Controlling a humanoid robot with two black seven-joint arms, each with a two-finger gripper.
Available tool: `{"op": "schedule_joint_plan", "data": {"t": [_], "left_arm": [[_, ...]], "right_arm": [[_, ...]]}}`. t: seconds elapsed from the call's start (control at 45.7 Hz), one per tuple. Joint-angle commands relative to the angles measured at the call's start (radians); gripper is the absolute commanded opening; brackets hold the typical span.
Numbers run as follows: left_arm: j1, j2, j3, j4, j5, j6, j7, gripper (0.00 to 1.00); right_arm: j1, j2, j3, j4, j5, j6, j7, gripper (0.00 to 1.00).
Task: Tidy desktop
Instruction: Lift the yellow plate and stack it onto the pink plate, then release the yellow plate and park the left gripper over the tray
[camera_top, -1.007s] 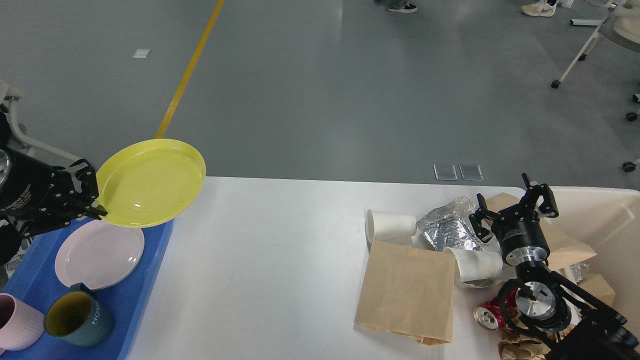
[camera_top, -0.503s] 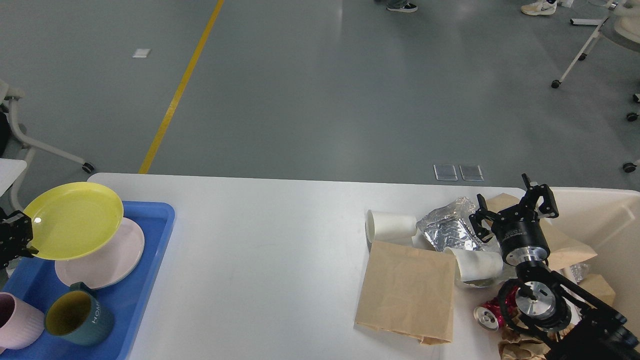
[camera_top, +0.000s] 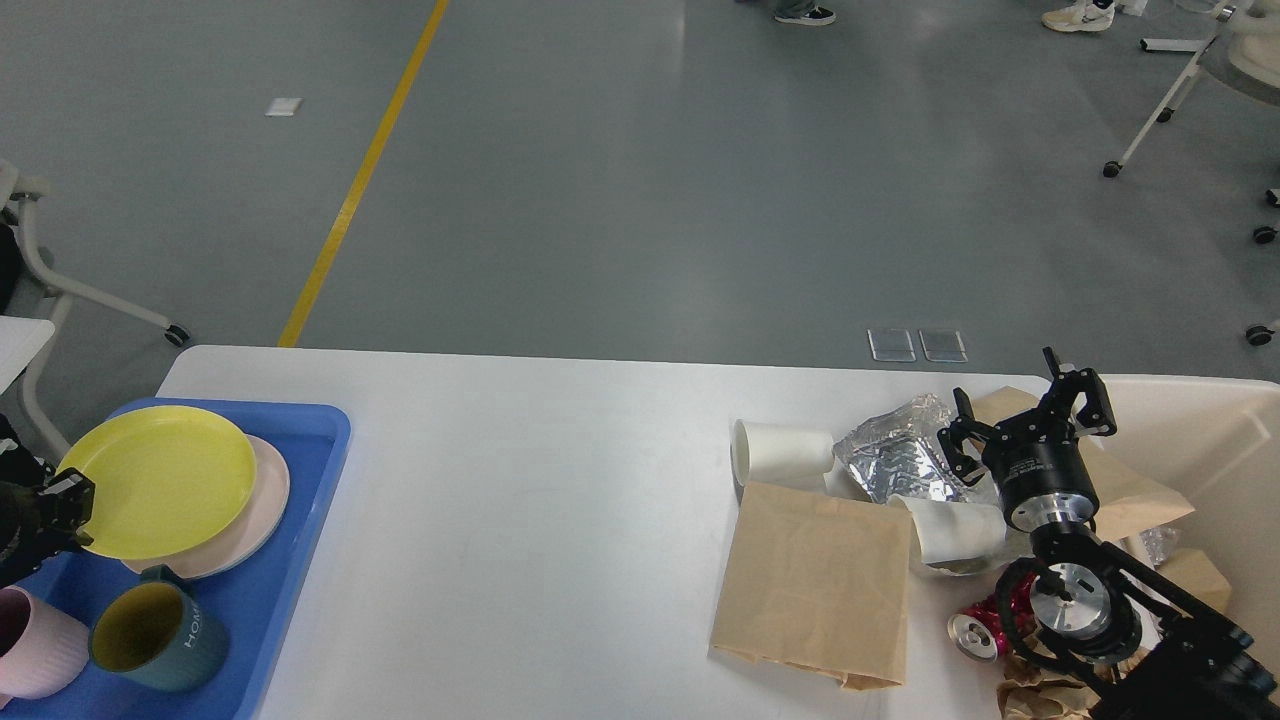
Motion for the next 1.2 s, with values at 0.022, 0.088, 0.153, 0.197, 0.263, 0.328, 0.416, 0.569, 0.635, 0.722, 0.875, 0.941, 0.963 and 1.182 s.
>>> {"op": "schedule_joint_plan", "data": {"t": [0.022,0.088,0.153,0.197,0.263,0.328,0.416,0.569,0.635,0.722,0.875,0.941,0.963,1.182], "left_arm": [[0.021,-0.027,-0.011,-0.001,0.000,0.018,0.000,0.00],[0.022,-0.028,-0.027,-0.001,0.000,0.018,0.000,0.00],[0.022,-0.028,-0.037,-0.001,0.000,0.017,0.000,0.00],[0.022,-0.027,-0.041,-0.001,0.000,0.014,0.000,0.00],[0.022,-0.027,-0.041,-0.001,0.000,0.018,-0.001,0.05],[0.022,-0.025,-0.041,-0.001,0.000,0.021,-0.003,0.27],[0.022,-0.022,-0.041,-0.001,0.000,0.023,-0.006,0.62],[0.021,-0.020,-0.042,-0.001,0.000,0.021,-0.006,0.82],[0.019,-0.022,-0.047,-0.002,0.000,0.018,-0.004,0.86],[0.012,-0.016,-0.053,-0.005,0.001,0.006,-0.004,0.89],[-0.040,-0.008,-0.082,-0.005,0.004,0.000,-0.008,0.95],[-0.076,0.000,-0.105,-0.005,0.006,-0.002,-0.004,0.95],[-0.087,0.009,-0.114,-0.005,0.004,-0.002,-0.006,0.96],[-0.049,0.178,-0.611,-0.005,0.006,-0.017,-0.014,0.96]], "right_arm": [[0.000,0.000,0.000,0.000,0.000,0.000,0.000,1.00],[0.000,0.000,0.000,0.000,0.000,0.000,0.000,1.00],[0.000,0.000,0.000,0.000,0.000,0.000,0.000,1.00],[0.000,-0.001,0.000,0.000,0.000,0.000,0.000,1.00],[0.000,0.000,0.000,0.000,0.000,0.001,0.000,1.00],[0.000,0.000,0.000,0.000,0.000,0.000,0.000,1.00],[0.000,-0.001,0.000,0.000,0.000,0.001,0.000,1.00],[0.000,0.000,0.000,0.000,0.000,0.000,0.000,1.00],[0.000,0.000,0.000,0.000,0.000,0.000,0.000,1.00],[0.000,-0.001,0.000,0.000,0.000,0.001,0.000,1.00],[0.000,0.000,0.000,0.000,0.000,0.001,0.000,1.00],[0.000,0.000,0.000,0.000,0.000,0.000,0.000,1.00],[0.000,0.000,0.000,0.000,0.000,0.001,0.000,1.00],[0.000,0.000,0.000,0.000,0.000,0.000,0.000,1.00]]}}
